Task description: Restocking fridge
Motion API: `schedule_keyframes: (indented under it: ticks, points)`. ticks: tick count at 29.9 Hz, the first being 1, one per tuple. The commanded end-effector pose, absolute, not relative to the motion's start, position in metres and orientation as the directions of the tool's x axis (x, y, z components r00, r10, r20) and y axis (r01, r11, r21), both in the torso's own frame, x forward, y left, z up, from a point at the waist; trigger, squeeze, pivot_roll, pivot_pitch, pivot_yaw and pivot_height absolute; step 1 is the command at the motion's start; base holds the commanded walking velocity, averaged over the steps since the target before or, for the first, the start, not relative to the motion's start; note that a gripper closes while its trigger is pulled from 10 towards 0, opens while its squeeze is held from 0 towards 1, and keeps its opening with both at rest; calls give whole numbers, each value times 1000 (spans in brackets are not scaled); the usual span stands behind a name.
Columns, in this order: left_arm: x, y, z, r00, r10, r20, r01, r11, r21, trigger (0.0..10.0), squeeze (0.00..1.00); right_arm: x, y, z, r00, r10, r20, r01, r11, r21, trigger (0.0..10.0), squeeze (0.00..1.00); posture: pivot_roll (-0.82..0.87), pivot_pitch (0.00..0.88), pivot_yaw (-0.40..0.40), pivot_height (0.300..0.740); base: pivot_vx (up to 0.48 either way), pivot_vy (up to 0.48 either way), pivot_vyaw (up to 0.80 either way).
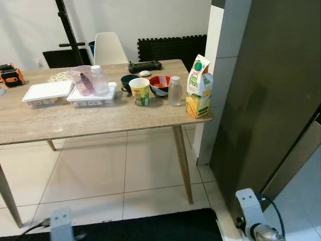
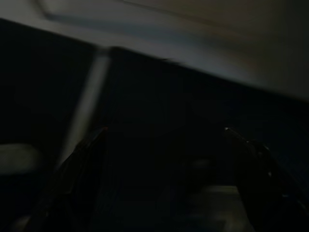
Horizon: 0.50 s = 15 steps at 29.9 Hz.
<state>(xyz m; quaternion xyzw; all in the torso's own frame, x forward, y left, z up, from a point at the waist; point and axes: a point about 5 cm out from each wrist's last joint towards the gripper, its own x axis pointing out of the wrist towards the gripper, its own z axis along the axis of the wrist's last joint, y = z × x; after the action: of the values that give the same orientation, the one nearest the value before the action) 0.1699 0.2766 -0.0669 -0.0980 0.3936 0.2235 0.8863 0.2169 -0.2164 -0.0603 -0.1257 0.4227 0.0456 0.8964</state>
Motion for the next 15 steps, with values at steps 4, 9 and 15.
schedule_keyframes:
  ticks: [4,9,15]
  points:
    - [183,234,-73,669,104,-736,-398,886,-237,10000,0,209,-214,-66,612,-36,-790,-170,969,-176,10000,0,-20,0,-12,740,0,0,0]
    - [176,181,-86,618,-103,-779,-150,958,-245,10000,0,193,-205,-77,559,-12,-829,-193,971,-143,10000,0,-31,0,-21,740,0,0,0]
    - [163,144,-94,548,-242,-800,26,962,-273,10000,0,177,-186,-88,500,53,-864,-172,984,-40,10000,0,-32,0,-19,740,0,0,0]
